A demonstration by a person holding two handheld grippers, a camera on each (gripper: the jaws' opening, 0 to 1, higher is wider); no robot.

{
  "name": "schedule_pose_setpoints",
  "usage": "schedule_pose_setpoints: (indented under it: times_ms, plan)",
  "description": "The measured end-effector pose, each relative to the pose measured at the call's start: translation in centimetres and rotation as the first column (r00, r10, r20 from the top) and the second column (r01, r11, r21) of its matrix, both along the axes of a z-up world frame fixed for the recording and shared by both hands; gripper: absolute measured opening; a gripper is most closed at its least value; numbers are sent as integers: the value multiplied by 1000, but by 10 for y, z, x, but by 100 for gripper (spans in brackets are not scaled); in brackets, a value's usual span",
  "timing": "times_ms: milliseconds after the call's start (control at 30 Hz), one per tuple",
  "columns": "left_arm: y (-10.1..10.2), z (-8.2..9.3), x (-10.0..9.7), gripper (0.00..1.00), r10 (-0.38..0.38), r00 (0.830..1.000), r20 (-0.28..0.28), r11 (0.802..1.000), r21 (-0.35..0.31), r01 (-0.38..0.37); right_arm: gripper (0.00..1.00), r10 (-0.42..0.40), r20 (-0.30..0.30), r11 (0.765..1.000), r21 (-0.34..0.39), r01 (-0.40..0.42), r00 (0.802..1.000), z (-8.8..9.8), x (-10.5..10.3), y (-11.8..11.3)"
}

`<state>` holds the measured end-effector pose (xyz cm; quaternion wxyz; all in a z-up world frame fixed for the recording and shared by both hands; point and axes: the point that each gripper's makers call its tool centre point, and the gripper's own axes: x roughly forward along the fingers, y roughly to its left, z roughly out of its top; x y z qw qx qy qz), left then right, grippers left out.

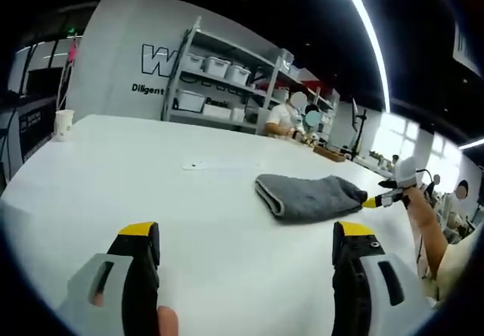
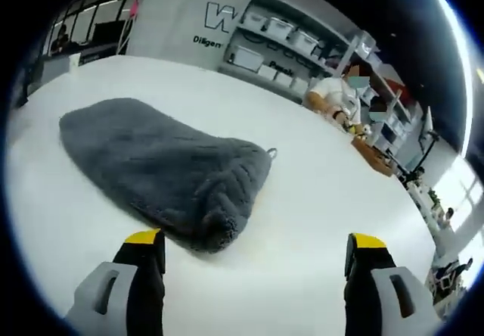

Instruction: Open the folded towel by lifting each exposed corner and separating the folded layers until the towel lies flat within the target outline without major curled edges

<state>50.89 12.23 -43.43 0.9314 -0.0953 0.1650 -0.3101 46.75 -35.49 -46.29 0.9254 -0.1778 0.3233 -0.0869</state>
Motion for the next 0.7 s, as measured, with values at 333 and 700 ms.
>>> schedule_pose_setpoints:
  times_ms: [333,700]
  plan:
    - [1,0,0,93,-2,1000,-3,1000,1,2,99,190,-20,982,27,-189,982,12,14,73]
    - [11,2,7,93,-3,1000,-7,1000,-3,3,95,453,24,891,4,-453,891,26,44,180]
